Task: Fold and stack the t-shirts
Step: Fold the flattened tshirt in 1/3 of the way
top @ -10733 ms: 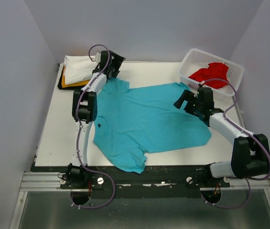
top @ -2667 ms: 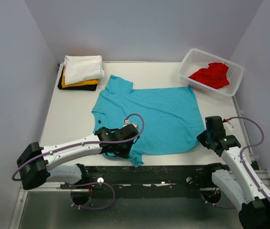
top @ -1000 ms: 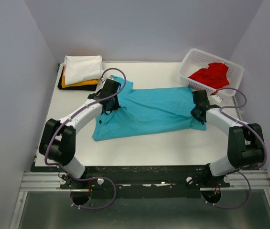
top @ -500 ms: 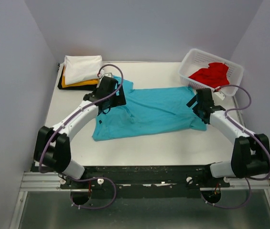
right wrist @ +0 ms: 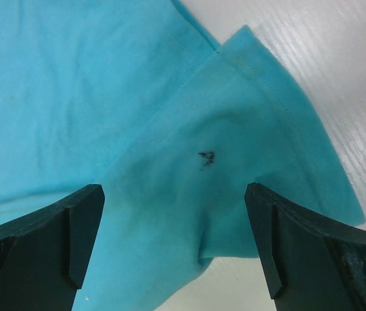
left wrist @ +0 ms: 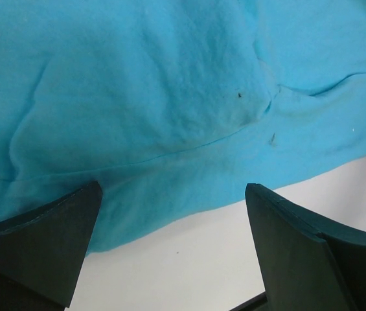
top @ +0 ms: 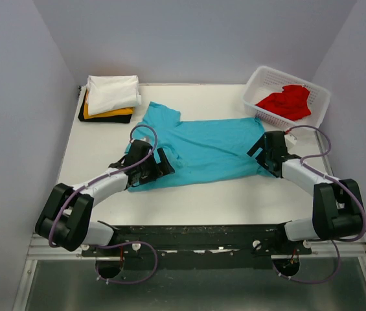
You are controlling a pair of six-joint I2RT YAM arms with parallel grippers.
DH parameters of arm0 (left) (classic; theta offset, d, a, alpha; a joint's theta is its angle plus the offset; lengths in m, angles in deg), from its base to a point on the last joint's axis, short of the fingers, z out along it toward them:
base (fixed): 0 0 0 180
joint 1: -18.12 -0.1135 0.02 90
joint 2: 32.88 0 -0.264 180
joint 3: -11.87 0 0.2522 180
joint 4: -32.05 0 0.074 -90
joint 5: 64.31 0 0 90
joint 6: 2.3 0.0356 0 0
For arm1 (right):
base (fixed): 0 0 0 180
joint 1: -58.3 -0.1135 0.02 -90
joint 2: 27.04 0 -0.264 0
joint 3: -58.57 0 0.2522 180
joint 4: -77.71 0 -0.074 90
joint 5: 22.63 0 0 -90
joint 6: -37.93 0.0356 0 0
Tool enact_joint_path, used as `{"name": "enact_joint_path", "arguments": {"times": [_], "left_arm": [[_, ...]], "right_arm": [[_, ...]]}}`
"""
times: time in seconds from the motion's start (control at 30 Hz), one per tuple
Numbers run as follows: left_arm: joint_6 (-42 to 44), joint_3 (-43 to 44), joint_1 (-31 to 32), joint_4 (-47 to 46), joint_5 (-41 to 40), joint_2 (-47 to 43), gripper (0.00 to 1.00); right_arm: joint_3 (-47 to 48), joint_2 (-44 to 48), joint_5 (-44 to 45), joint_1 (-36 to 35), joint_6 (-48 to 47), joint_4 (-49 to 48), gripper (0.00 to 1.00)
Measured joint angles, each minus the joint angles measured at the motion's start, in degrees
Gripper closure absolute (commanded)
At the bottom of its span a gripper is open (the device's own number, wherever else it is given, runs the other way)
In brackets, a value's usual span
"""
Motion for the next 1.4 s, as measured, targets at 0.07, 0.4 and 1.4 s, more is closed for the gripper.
{"name": "enact_joint_path", "arguments": {"times": [0.07,0.4,1.4], "left_arm": [[-0.72,-0.37,-0.66,0.02,-0.04,0.44,0.01],[-2.36,-3.08,-4.24,3.54,-1.31,-4.39,0.01],[-5.09,-5.97,-4.31,28.26,-5.73,-32.41,0.01]], "right_arm": [[-0.83,-0.20,-0.11,0.63,0.11,-0.31,0.00],[-4.85,4.59,-2.45,5.07,3.02,2.75,0.00],[-10.54,43.87,-10.78,7.72,8.63,32.11,0.00]]}}
